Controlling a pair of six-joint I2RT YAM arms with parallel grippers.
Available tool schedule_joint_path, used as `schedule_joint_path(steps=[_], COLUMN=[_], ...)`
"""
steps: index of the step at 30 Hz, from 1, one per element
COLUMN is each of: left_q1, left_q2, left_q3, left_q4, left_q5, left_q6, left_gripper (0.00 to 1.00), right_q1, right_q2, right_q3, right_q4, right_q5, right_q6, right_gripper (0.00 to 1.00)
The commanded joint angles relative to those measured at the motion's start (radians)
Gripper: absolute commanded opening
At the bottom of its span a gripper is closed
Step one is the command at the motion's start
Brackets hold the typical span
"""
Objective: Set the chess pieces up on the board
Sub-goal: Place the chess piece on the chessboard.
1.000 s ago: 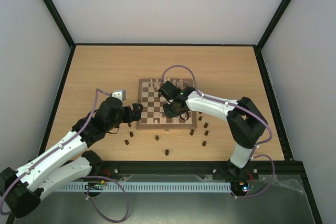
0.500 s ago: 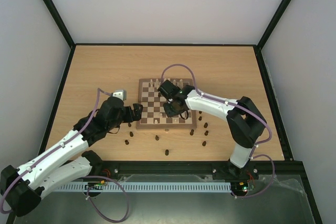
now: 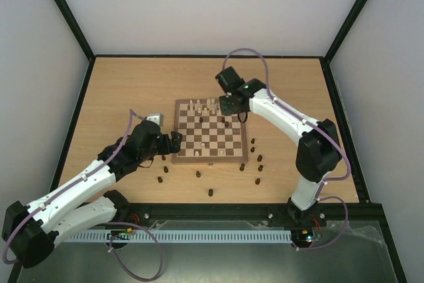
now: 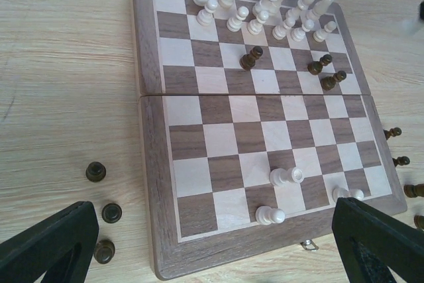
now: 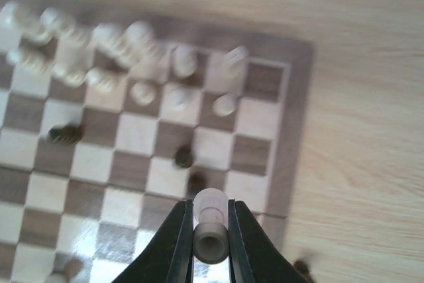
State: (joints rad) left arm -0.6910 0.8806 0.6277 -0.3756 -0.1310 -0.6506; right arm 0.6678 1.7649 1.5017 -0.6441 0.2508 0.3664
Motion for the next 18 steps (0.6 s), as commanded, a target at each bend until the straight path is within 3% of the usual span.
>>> schedule_joint_path(steps=[1, 10, 18], left_q1=[-0.005, -0.005, -0.005], left_q2=[0.021, 0.063, 0.086], left_q3=[0.041, 0.041, 0.042], left_q4=[0.017, 0.037, 0.043], left_q5=[0.023, 0.031, 0.020], left_q6=[0.029, 0.045, 0.046], left_gripper=[1.00, 0.99, 1.00], right_q1=[-0.087, -0.184, -0.214], right_q2=[0.018, 0.207, 0.350], right_q3=[0.088, 0.294, 0.357], right_q4=[-0.109, -0.138, -0.134], right_q5=[0.032, -0.012, -0.044], right_q6=[-0.016, -0.039, -0.050], right_gripper=[0.12, 0.12, 0.12])
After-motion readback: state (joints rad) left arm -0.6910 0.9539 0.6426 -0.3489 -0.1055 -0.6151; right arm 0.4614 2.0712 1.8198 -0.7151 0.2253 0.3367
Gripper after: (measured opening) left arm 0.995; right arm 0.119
